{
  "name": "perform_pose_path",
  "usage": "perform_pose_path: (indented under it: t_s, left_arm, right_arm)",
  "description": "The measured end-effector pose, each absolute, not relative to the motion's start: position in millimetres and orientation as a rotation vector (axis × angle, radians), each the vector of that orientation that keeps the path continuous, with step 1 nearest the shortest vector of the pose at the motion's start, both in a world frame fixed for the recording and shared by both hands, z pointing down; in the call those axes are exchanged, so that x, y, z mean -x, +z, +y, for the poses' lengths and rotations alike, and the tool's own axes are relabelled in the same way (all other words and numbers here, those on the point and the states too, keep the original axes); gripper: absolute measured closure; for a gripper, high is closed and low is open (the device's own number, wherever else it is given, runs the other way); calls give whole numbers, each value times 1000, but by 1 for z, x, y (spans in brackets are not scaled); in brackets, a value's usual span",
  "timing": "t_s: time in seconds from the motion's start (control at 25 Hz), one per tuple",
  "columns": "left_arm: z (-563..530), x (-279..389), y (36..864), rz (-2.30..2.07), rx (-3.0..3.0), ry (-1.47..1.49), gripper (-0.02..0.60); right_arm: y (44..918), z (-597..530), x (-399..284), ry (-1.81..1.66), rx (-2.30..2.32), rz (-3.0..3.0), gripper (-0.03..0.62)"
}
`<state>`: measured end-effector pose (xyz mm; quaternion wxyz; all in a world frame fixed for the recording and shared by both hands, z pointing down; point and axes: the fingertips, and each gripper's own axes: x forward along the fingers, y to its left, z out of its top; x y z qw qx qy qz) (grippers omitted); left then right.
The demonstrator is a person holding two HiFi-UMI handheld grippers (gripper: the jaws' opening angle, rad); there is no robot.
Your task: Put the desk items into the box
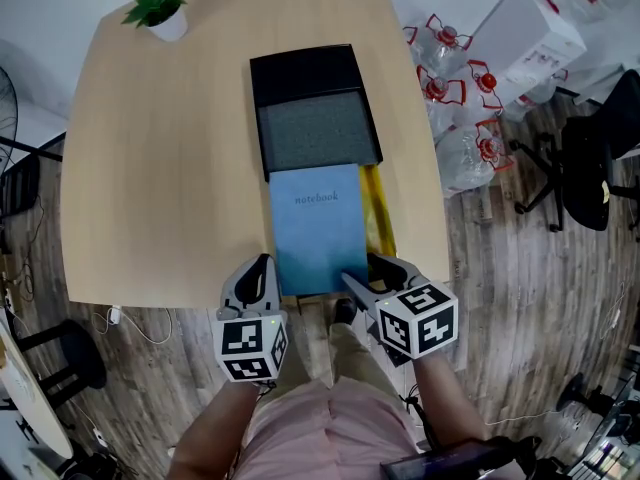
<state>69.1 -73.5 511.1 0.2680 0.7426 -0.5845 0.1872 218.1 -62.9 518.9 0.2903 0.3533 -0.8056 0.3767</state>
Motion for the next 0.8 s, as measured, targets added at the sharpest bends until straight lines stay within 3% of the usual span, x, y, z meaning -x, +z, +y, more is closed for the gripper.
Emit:
perform_pose_path:
  t_s: [0.52, 0.68, 0.8]
  left_arm:
    - [-71, -74, 526, -1552, -1940, 424, 572]
    - [-69, -75, 525, -1501, -1874, 319, 572]
    - [-69, -78, 523, -1491, -1854, 301, 572]
  right_arm:
    - [522, -62, -216, 1103, -874, -2133, 380]
    - [511, -65, -222, 1188, -885, -2166, 481]
    - [501, -67, -223, 1246, -888, -2198, 519]
